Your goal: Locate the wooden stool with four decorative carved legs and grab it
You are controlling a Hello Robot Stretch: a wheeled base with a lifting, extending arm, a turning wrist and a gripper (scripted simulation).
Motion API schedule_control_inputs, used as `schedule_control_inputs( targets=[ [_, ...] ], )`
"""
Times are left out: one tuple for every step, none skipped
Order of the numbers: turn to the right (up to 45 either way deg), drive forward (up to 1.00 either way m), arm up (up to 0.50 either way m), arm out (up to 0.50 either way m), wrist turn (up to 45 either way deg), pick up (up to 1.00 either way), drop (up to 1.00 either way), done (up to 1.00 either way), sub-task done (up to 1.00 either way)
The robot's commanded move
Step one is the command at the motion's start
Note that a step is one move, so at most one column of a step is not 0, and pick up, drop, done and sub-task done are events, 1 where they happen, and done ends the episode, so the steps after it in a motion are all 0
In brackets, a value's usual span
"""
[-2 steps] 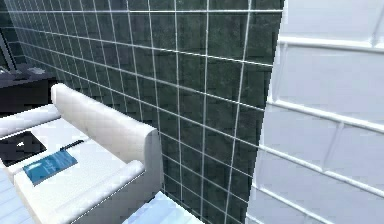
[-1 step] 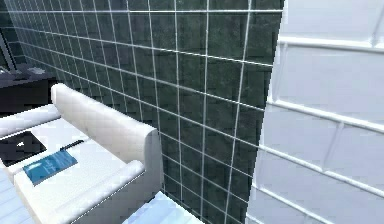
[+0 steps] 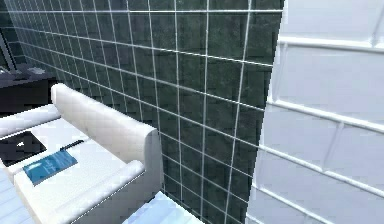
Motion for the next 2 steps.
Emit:
schedule_control_inputs(
  targets=[
    [0.0, 0.00, 0.10, 0.00, 0.0, 0.00, 0.00, 0.00, 0.00],
    [0.0, 0.00, 0.00, 0.00, 0.0, 0.00, 0.00, 1.00, 0.00]
  ],
)
